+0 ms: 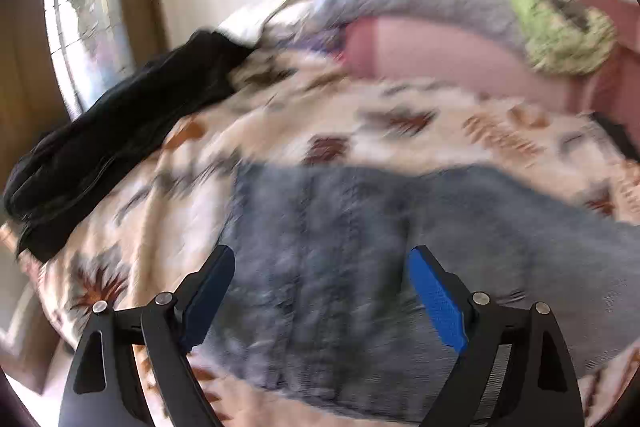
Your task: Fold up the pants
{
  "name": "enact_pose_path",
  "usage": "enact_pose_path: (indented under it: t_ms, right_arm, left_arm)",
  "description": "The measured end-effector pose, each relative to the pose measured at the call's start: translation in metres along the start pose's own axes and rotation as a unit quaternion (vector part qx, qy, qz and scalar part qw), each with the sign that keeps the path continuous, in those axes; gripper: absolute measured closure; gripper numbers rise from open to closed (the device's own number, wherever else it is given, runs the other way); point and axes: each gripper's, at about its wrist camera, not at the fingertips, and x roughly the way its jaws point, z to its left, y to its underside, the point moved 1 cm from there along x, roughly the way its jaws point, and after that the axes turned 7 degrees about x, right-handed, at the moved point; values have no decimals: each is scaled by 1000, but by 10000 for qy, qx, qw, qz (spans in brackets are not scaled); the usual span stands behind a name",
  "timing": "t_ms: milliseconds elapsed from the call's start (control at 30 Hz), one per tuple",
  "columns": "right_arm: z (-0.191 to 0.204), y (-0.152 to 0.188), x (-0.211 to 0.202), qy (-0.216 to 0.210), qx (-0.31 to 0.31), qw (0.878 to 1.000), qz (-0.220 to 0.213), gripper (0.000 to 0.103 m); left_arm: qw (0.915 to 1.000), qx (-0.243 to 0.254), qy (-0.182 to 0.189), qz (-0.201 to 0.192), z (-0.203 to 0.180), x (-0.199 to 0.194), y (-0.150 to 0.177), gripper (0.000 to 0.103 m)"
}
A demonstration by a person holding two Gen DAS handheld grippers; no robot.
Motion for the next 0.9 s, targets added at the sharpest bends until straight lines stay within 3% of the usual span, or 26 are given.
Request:
enact_pose_path:
  t_ms: [67, 133, 200, 233, 267, 333, 400, 467, 600, 733, 900]
  right_arm:
    - [3, -17, 7, -168, 73, 9998, 3, 23]
    - [-2, -40, 35, -588, 452, 9967, 332, 23]
    - [-11, -53, 72, -816, 586, 9921, 749, 23]
    - [-23, -60, 96, -522, 706, 9924, 861, 23]
    - [-33, -64, 110, -529, 911, 9904, 899, 25]
    - [-44, -69, 101, -1012, 1376, 9837, 556, 25]
    - [-43, -69, 80, -1093, 1273, 9855, 259, 25]
    - [-46, -56, 49, -1242, 1171, 9852, 149, 25]
    - [-64, -15, -2, -1009, 1192, 9877, 27, 25]
    - [-89, 39, -28, -1445, 1722, 9742, 196, 25]
    - [-121, 65, -16, -1429, 2291, 9624, 279, 25]
  left_arm:
    - [9996, 265, -30, -54, -11, -1, -3, 13]
    - [9983, 443, -49, 372, -15, 22, 0, 13]
    - [9931, 482, 33, 1069, -16, 49, 16, 12]
    - [9944, 354, 93, 993, -12, 50, 21, 11]
    - [9947, 313, 107, 972, -11, 47, 19, 11]
    - [9948, 395, 95, 932, -11, 44, 17, 11]
    - [9949, 369, 42, 938, -11, 43, 18, 11]
    - [9962, 351, 49, 795, -14, 36, 11, 11]
    - [9988, 414, 207, 180, -32, 6, -8, 11]
    - [9942, 454, 964, -115, -68, -16, -28, 11]
    - [9833, 652, 1697, -1, -125, -22, -39, 11]
